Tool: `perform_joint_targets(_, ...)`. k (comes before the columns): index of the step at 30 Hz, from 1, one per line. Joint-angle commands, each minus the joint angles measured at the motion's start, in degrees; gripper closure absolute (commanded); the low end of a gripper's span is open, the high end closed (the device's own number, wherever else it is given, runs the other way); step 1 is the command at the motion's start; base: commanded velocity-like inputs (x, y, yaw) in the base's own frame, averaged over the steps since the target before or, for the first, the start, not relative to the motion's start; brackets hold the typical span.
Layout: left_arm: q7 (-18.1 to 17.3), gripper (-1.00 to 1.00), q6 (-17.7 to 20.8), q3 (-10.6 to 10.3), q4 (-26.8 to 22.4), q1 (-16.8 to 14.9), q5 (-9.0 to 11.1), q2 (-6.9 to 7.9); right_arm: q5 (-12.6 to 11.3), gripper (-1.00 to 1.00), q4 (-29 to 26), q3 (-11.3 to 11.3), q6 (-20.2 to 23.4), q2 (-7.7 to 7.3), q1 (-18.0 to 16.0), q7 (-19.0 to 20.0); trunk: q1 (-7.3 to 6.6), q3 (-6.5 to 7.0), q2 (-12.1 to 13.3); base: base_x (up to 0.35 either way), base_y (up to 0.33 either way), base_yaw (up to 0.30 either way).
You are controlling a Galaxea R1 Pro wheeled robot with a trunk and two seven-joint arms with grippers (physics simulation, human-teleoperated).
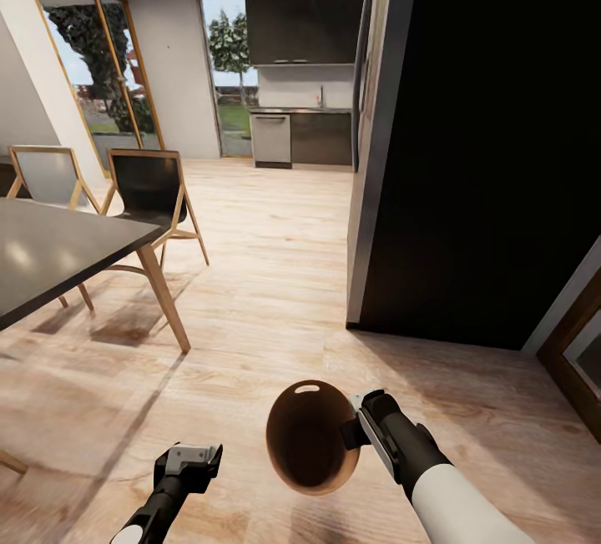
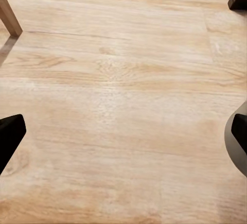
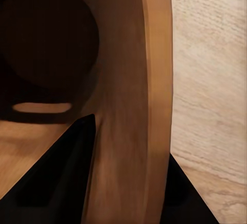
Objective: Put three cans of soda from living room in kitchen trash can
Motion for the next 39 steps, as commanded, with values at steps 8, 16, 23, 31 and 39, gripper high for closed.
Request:
perform_joint_targets(8, -0.05, -1.0, -0.14, 0.0, -0.06, 0.01, -0.01, 0.05, -0.79, 1.0, -0.02, -0.01, -0.02, 0.01, -0.02, 0.06, 0.0, 0.01, 0.0, 0.0, 0.0, 0.0)
perform_joint_targets(16, -0.05, -1.0, -0.22, 0.0, -0.06, 0.01, 0.01, 0.05, -0.79, 1.0, -0.02, -0.11, -0.04, -0.08, 0.0, 0.13, 0.0, 0.01, 0.0, 0.0, 0.0, 0.0)
perform_joint_targets(23, -0.09, -1.0, -0.16, 0.0, -0.14, 0.01, 0.01, 0.08, -0.74, 1.0, -0.16, -0.33, -0.1, -0.42, 0.3, 0.17, 0.0, 0.01, 0.0, 0.0, 0.0, 0.0)
perform_joint_targets(31, -0.09, -1.0, -0.23, 0.0, -0.64, 0.44, 0.01, 0.09, -0.71, 1.0, -0.46, -0.45, -0.11, -0.51, 0.42, 0.15, 0.0, 0.01, 0.0, 0.0, 0.0, 0.0)
perform_joint_targets(39, -0.09, -1.0, -0.21, 0.0, -0.66, 0.48, 0.01, 0.09, -0.49, 1.0, -1.19, -0.36, -0.17, -1.57, 0.44, 4.37, 0.0, 0.01, 0.0, 0.0, 0.0, 0.0)
